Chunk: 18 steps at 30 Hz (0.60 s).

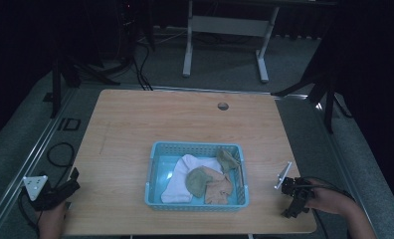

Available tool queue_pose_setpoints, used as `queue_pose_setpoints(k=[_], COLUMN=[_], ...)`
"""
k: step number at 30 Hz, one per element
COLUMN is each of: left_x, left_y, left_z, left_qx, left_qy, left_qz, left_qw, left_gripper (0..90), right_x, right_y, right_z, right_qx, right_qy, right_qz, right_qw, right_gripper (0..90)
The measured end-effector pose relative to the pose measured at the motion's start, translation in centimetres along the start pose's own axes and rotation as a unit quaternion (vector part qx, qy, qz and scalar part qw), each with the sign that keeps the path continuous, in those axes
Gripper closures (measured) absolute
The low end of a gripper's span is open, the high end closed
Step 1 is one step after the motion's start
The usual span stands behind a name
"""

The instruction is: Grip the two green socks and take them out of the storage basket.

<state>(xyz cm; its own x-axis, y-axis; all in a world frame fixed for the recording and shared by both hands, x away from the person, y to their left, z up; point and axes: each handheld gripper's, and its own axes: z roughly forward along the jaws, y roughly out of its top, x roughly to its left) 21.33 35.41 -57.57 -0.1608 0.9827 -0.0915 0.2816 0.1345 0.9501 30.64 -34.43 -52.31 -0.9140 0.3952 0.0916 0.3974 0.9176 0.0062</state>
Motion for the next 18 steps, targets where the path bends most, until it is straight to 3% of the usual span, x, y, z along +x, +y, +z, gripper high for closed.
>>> queue_pose_setpoints(k=[7,17,18], left_x=[0.0,0.0,0.0], left_y=[0.0,0.0,0.0], left_z=[0.0,0.0,0.0], left_qx=[0.001,0.001,0.001], left_qy=[0.000,0.000,-0.001], left_qz=[0.000,-0.001,-0.001], left_qw=[1.0000,1.0000,1.0000], left_gripper=[0.7,0.7,0.7], right_x=[0.9,1.8,2.1], right_y=[1.1,3.7,4.3], right_z=[-0.5,-1.6,-1.9], right_qx=[0.007,0.020,0.022], right_qy=[-0.011,-0.010,-0.008], right_qz=[-0.052,-0.086,-0.099], right_qw=[0.9986,0.9960,0.9948], right_gripper=[15.9,17.2,17.2])
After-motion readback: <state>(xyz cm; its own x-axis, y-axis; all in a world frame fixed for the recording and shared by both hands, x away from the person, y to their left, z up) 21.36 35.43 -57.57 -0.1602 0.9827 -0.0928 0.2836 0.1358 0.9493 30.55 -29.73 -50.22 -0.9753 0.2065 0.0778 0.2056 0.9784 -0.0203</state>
